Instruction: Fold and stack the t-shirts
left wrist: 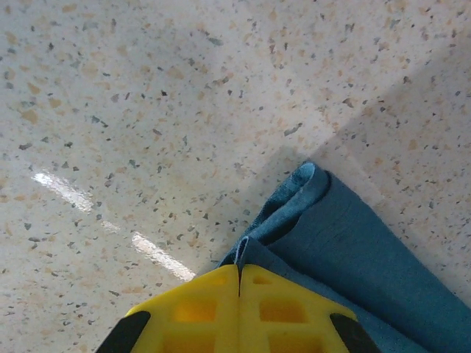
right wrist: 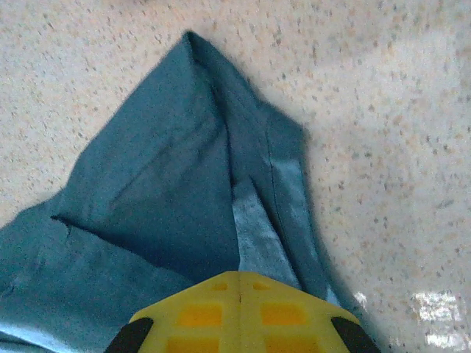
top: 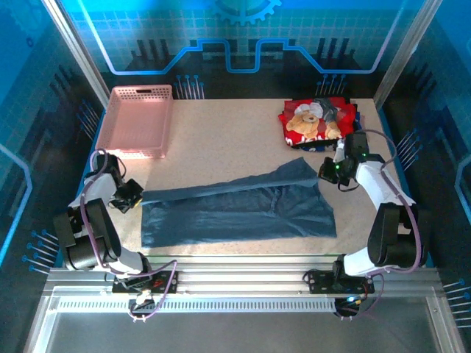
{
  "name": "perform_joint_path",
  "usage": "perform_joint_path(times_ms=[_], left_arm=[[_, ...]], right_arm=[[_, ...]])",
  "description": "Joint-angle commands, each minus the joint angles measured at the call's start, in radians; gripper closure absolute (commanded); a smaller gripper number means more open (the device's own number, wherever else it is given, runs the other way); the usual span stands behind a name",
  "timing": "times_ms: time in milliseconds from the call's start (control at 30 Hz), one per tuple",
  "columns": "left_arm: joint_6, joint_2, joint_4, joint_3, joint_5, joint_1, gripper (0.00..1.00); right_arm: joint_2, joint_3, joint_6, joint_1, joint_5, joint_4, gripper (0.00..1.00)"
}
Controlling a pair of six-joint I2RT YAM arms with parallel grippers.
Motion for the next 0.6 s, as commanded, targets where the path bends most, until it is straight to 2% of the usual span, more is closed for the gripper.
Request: perform_joint_path(times_ms=[0, 567], left_arm=[[-0.017, -0.022, -0.015, -0.019, -0.051, 0.019, 1.0], [-0.001, 0.063, 0.039, 0.003, -0.077, 0.016, 1.0]], right_arm=[[-0.038, -0.035, 0.009, -0.03, 0.013, 0.006, 1.0], [-0.134, -0.205, 0.051, -0.037, -0.016, -0.001, 1.0]])
